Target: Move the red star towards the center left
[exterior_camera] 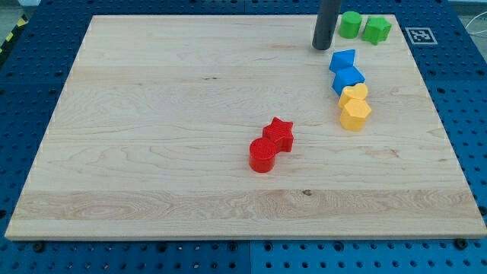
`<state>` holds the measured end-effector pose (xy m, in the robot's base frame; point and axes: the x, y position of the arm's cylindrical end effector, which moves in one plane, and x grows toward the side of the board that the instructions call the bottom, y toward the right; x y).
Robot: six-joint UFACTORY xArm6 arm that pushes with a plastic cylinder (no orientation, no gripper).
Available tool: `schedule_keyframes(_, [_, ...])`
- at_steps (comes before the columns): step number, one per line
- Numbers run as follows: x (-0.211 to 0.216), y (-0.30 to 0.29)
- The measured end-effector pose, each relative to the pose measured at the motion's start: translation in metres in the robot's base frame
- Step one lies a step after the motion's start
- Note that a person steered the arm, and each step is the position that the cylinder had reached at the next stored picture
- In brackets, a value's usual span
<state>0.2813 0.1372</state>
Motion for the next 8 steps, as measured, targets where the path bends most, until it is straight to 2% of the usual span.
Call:
schedule_keyframes(2, [0.046, -0.078])
schedule_keyframes(5, [0.069, -0.102])
schedule_keyframes(7, [0.14, -0.121])
schedule_keyframes(8, [0.152, -0.153])
